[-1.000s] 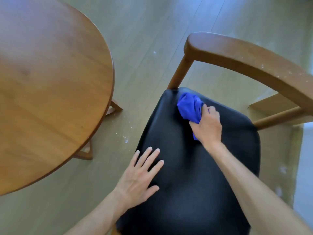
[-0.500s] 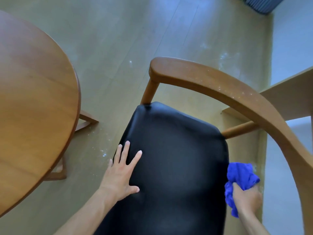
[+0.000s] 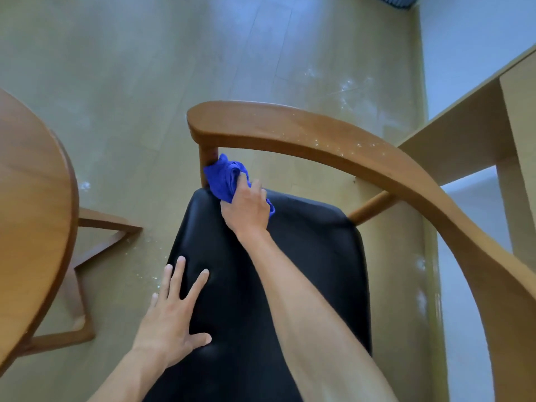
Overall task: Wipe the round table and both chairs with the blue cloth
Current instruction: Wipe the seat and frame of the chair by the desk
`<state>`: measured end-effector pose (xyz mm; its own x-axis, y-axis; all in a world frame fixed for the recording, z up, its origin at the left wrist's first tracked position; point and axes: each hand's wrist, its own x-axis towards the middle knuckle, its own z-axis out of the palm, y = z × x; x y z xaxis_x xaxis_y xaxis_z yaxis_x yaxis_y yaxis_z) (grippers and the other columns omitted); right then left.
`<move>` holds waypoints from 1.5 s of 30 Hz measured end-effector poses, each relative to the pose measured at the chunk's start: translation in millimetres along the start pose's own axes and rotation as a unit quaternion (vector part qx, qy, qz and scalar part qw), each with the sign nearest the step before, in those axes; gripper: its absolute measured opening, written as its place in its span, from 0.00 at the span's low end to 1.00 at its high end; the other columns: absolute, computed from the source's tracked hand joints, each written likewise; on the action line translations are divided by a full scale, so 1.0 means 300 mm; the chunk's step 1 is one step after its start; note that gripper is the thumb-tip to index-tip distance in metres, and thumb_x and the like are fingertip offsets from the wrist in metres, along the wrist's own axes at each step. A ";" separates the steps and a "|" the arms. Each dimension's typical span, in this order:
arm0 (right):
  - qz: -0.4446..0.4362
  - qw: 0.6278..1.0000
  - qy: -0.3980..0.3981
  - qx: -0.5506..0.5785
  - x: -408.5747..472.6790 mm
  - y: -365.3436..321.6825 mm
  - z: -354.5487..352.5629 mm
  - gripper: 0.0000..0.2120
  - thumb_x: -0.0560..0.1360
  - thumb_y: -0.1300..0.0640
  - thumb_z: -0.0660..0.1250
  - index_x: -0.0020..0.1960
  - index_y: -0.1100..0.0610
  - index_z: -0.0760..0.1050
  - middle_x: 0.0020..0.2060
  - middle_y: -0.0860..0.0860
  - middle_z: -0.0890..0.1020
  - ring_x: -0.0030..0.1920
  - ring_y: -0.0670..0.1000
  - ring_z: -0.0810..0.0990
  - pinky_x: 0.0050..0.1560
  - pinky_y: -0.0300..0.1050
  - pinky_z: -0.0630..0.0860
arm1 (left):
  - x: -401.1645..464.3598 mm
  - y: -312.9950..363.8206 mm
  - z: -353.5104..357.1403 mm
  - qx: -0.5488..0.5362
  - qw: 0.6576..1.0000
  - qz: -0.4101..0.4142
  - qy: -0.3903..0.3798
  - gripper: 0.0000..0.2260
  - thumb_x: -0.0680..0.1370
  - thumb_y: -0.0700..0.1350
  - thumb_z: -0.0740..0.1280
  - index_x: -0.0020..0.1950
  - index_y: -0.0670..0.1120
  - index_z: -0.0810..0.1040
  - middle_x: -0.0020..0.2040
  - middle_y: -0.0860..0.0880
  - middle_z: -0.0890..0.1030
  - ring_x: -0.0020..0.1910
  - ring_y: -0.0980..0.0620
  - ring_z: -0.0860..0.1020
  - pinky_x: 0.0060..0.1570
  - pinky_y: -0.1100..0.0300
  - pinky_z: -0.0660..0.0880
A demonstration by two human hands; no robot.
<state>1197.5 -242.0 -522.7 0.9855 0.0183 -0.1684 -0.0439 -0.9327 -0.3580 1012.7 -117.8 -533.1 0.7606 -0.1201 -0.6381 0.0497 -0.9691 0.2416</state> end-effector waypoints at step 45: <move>0.128 0.790 0.024 0.600 -1.272 0.086 -1.043 0.13 0.72 0.45 0.69 0.53 0.52 0.81 0.43 0.55 0.85 0.42 0.55 0.82 0.37 0.44 0.77 | -0.848 0.542 -0.657 -0.466 0.863 0.197 0.013 0.18 0.69 0.49 0.74 0.55 0.60 0.73 0.50 0.55 0.82 0.50 0.56 0.81 0.50 0.58 0.79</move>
<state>871.5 -385.7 -180.4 0.9230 -0.1563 -0.3516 -0.3376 0.1091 -0.9349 954.8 -202.4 -187.2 0.8512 -0.3835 -0.3583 0.2732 -0.2591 0.9264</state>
